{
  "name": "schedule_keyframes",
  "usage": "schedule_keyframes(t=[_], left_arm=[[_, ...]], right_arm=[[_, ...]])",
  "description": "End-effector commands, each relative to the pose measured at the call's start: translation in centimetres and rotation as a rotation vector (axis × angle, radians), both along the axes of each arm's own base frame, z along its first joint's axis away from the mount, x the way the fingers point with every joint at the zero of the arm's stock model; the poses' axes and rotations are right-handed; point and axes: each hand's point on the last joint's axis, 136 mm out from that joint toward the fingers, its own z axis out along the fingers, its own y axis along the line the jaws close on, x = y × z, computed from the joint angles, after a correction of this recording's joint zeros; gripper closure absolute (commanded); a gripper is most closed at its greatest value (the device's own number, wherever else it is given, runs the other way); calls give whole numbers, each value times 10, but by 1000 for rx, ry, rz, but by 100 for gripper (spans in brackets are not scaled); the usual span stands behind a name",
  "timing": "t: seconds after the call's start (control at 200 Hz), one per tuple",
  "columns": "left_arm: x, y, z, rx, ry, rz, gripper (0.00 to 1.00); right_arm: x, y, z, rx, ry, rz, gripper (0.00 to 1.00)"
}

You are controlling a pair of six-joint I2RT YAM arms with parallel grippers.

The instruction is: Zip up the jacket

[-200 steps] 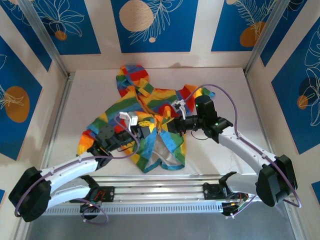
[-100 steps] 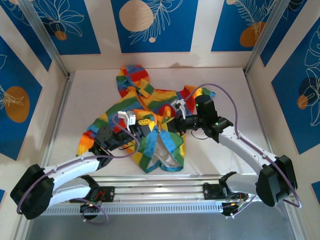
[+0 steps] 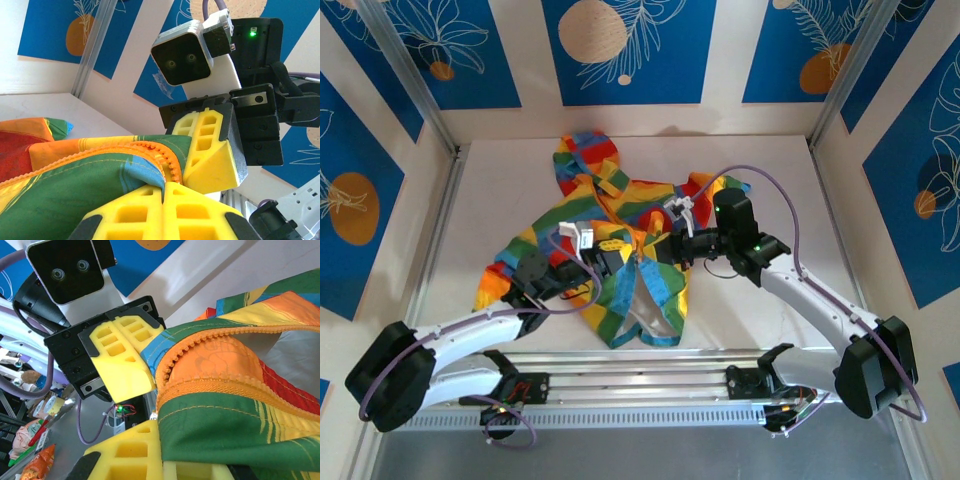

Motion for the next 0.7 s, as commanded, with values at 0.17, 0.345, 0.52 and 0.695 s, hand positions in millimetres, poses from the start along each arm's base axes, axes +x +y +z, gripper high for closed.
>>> schedule_keyframes(t=[0.17,0.345,0.52,0.695], left_arm=[[-10,0,13,-63,-27,-52,100],[-9,-1,12,-71,-13,-59,100],[-8,-3,9,-81,6,-62,100],[-8,-4,7,-106,32,-75,100]], right_arm=[[0,2,21,42,-40,17,100],[1,2,21,46,-39,16,100],[5,2,21,43,-46,-11,100],[9,0,18,42,-54,-45,100]])
